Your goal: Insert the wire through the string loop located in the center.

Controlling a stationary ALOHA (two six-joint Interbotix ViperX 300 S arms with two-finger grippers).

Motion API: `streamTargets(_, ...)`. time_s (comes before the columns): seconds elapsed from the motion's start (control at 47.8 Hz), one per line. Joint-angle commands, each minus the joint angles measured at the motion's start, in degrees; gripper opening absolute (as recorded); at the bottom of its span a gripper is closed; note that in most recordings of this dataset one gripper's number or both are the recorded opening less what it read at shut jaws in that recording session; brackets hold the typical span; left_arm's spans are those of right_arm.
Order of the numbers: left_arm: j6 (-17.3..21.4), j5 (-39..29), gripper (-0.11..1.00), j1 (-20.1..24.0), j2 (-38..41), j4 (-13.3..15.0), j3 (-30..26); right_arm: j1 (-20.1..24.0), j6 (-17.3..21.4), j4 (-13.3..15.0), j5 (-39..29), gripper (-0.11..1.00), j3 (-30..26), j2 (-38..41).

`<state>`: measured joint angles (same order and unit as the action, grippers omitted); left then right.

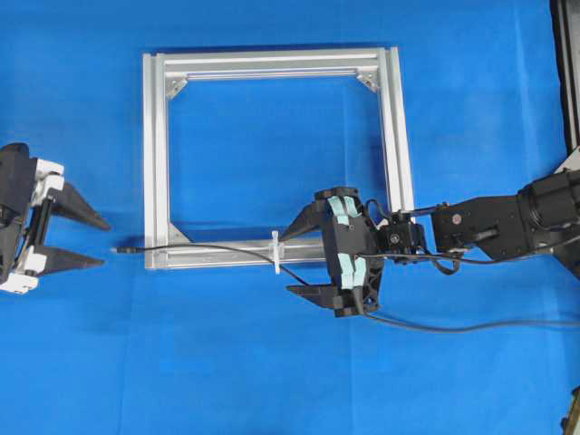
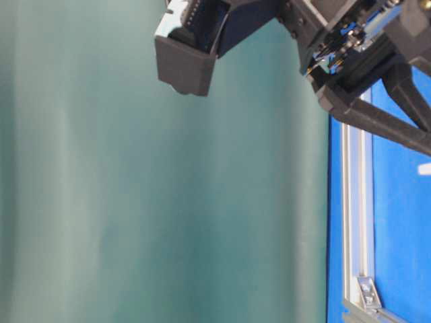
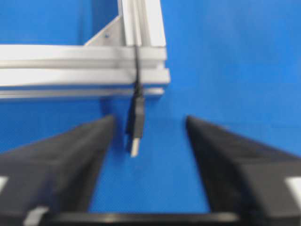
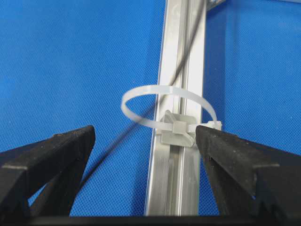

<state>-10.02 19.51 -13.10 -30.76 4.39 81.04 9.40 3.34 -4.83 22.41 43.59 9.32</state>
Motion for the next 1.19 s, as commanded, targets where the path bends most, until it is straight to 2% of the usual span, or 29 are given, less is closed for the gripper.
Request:
streamTargets(0.0,-0.09,0.18,0.73,-0.18,-0.26,-0.26,-0.7,0.09,0.09,0.09,-0.09,0.93,-0.79,-1.93)
streamTargets(0.063,-0.09,0.18,0.86,-0.18,-0.53,-0.26,-0.7,0.09,0.09,0.09,-0.53,0.93,-0.97,-1.93)
streamTargets(0.105,-0.18,0.18,0.9,-0.18,-0.62,-0.26,-0.62,0.09,0.09,0.09,-0.79,0.93,-0.97,-1.93)
streamTargets(0.418,0.09,-1.58,0.89,-0.18,-3.34,-0.26,-1.41,0.0,0.09,0.09,-2.55,0.93,-0.62,-5.36)
streamTargets(0.899,0.26,-14.06,0.89,-0.18,-16.96,-0.26,-4.75,-0.26,-0.97,0.09,-8.44,0.93,-1.58,-12.22)
streamTargets(1.171,0.26,-14.59,0.89,0.26,-18.28,-0.26,-4.83,-0.44,-1.32,0.09,-8.7,0.93,-1.76,-12.66)
